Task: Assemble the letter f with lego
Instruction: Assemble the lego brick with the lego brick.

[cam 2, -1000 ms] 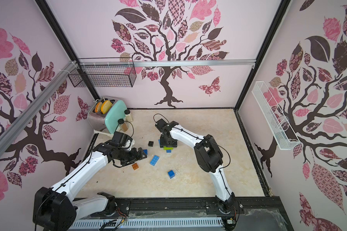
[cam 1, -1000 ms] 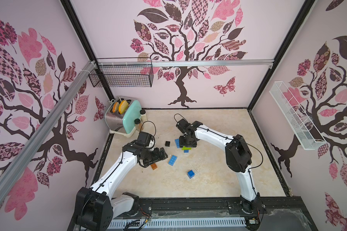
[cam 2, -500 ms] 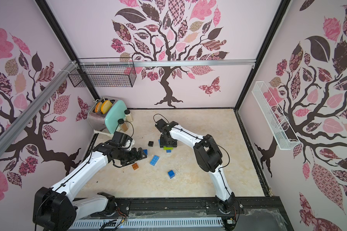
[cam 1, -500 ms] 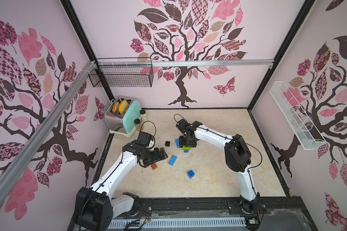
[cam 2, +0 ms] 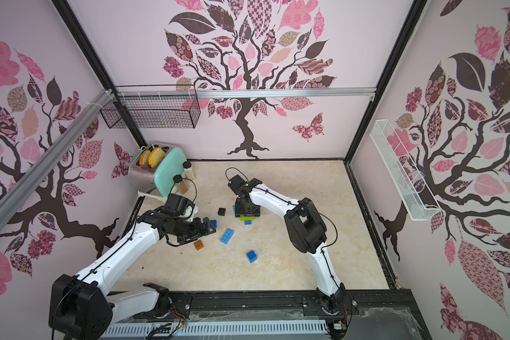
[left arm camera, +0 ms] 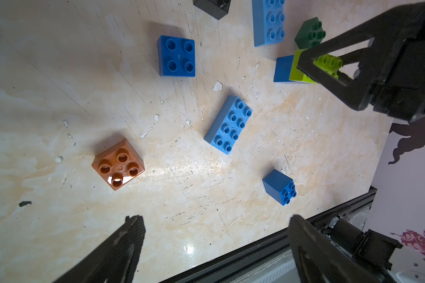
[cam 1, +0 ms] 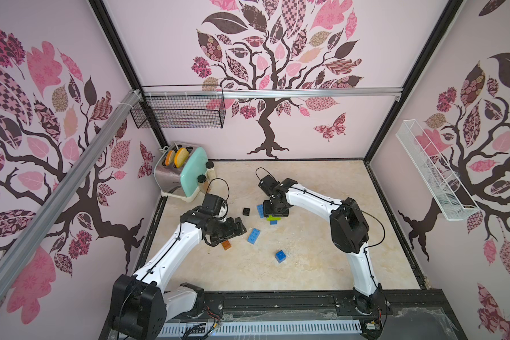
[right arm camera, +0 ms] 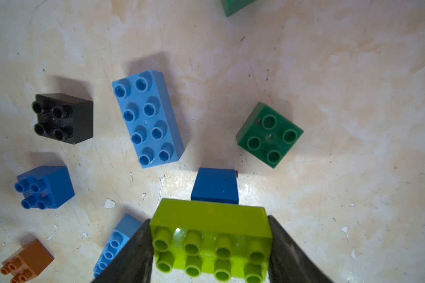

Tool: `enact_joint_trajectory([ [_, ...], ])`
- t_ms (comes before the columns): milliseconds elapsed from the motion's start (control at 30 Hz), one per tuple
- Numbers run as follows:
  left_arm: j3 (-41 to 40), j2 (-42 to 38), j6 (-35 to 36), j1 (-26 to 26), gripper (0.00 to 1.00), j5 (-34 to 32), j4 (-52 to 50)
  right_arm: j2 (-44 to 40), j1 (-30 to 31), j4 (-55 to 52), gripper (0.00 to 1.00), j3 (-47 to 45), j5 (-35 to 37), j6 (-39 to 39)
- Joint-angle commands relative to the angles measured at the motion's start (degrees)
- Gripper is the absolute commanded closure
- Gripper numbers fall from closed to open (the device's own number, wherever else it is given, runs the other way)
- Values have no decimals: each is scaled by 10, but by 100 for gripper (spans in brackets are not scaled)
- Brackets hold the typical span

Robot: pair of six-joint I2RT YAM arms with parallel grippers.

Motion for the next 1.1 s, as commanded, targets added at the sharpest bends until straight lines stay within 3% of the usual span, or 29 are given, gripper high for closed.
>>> enact_joint_trajectory([
  [0, -8, 2, 6, 3, 5, -3, 8, 14, -2, 8, 40, -18, 5, -10],
  [500, -9, 5, 6, 4, 5, -4, 8, -12, -5, 38, 40, -73, -6, -39],
  [1067, -8, 12, 6, 4, 5, -7, 6, -37, 3, 60, 40, -113, 3, -10],
])
